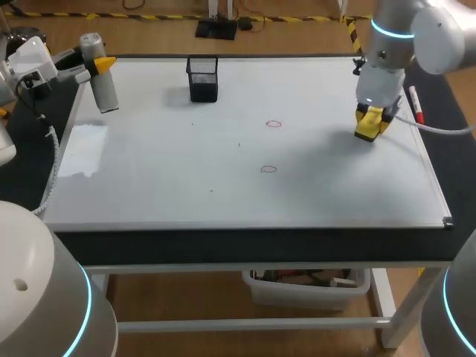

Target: Pick up the inspection probe, press it on each red-marked spot on the whiteboard one by one, put down the probe, pick up the eraser, and wipe off all the red marks.

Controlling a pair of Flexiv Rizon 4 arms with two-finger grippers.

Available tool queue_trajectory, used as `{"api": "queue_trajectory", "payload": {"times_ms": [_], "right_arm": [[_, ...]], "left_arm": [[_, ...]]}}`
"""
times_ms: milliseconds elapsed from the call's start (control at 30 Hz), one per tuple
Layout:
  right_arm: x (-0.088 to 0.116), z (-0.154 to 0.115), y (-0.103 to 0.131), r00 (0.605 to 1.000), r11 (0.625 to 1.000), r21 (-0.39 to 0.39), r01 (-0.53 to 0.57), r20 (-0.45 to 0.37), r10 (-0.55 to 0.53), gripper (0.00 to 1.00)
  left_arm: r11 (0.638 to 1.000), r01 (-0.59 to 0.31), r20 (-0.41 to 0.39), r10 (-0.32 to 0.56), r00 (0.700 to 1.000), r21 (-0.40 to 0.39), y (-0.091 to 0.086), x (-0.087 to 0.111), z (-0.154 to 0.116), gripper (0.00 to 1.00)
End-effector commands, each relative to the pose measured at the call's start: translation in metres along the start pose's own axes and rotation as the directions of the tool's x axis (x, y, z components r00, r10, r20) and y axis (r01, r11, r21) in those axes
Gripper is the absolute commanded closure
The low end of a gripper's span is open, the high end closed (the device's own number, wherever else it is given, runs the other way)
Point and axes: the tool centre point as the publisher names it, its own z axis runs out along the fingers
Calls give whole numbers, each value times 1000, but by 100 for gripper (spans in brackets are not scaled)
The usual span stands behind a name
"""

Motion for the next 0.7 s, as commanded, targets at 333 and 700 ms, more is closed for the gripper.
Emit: {"api": "queue_trajectory", "payload": {"times_ms": [333,700], "right_arm": [[6,-4,-1,1000,1000,5,-2,2,2,100],[6,-4,-1,1000,1000,5,-2,2,2,100]], "left_arm": [[1000,-3,1,3,1000,2,0,1,0,100],[1000,-19,-46,19,999,5,-1,25,4,100]]}}
